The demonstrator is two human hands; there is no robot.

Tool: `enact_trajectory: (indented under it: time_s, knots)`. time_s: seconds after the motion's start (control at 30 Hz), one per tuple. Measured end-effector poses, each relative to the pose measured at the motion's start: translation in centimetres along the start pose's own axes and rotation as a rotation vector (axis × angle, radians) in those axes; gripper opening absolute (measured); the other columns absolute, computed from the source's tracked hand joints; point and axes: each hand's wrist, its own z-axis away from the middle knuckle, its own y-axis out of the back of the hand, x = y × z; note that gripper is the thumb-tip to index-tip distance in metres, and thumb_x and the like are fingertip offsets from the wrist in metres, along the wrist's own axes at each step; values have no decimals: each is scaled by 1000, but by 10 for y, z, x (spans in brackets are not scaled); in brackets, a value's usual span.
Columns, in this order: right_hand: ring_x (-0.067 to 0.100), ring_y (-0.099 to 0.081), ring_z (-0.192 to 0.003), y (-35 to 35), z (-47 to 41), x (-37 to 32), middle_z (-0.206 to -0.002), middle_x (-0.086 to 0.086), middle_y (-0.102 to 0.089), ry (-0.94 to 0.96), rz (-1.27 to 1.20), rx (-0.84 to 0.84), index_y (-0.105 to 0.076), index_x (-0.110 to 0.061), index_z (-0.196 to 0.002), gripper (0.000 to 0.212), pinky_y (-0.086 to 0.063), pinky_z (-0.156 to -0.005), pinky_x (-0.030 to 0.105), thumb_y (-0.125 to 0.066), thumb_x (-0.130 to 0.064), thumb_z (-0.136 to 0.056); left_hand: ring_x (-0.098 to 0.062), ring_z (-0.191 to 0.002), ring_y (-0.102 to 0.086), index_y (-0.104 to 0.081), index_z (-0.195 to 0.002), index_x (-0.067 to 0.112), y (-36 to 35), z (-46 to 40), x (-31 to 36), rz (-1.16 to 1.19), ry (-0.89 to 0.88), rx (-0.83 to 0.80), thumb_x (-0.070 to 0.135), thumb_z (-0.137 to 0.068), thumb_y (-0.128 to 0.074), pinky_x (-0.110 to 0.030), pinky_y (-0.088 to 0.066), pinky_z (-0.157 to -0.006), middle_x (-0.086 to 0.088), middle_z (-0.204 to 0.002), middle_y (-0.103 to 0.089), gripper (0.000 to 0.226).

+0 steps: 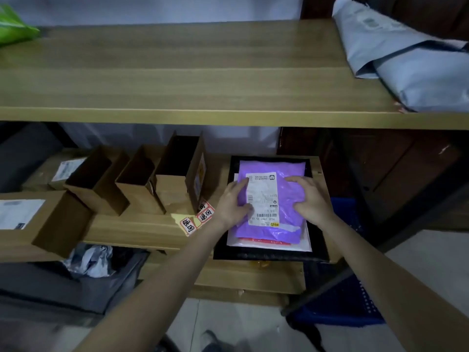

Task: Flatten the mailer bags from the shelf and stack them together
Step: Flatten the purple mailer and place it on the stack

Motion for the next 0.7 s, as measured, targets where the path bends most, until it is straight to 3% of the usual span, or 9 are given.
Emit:
enact_trajectory:
  time_s: [0.13,0.2,0.27,0.33,0.4,0.5,0.7]
  knots:
    - [26,-49,-117,-14,-9,25,-140,8,-31,-17,76,-94,-47,-17,-135,70,-41,-54,3,-44,21,-77,-30,-133,-38,-31,-146,18,-10,-4,-13,-135,67,-159,15,-85,-65,-24,-31,-103,-14,-148,-29,70]
    - [28,-36,-131,-17,-8,31,-150,9,-19,-43,176,-160,-41,-20,-141,71,-39,-72,0,-47,16,-79,-31,-132,-37,-32,-145,22,-12,-2,-17,-234,71,-195,27,-85,-67,-32,-31,-110,-13,-146,-27,69]
    - [27,-14,-141,-20,-6,32,-157,6,-1,-29,402,-174,-33,-22,-145,68,-33,-104,20,-52,3,-84,-30,-137,-22,-27,-146,25,-11,-2,-17,-375,33,-161,38,-83,-67,-41,-26,-113,-9,-151,-15,76]
    - [24,2,-144,-23,-6,31,-158,3,9,95,667,-170,-25,-18,-148,63,-22,-115,41,-50,-19,-91,-24,-143,-7,-15,-150,27,-10,-5,-15,-563,-95,-138,46,-83,-62,-45,-19,-114,0,-158,-1,84]
    - [20,9,-146,-28,-6,29,-159,2,12,141,737,-229,-11,-14,-151,65,-9,-119,45,-38,-38,-96,-15,-146,8,-3,-152,26,-12,-9,-16,-690,-206,-225,48,-89,-49,-45,-6,-117,6,-160,11,81]
    - [16,19,-145,-39,-4,36,-157,1,22,101,791,-341,14,-25,-148,69,5,-117,44,-20,-55,-96,-10,-145,18,12,-150,24,-21,-12,-26,-754,-184,-381,50,-98,-24,-43,5,-119,7,-157,22,69]
    - [15,26,-142,-50,-2,44,-154,1,29,81,856,-339,22,-26,-145,66,10,-115,46,-11,-55,-96,-9,-143,23,19,-148,24,-33,-10,-38,-778,-164,-364,43,-98,-12,-43,5,-119,9,-153,30,61]
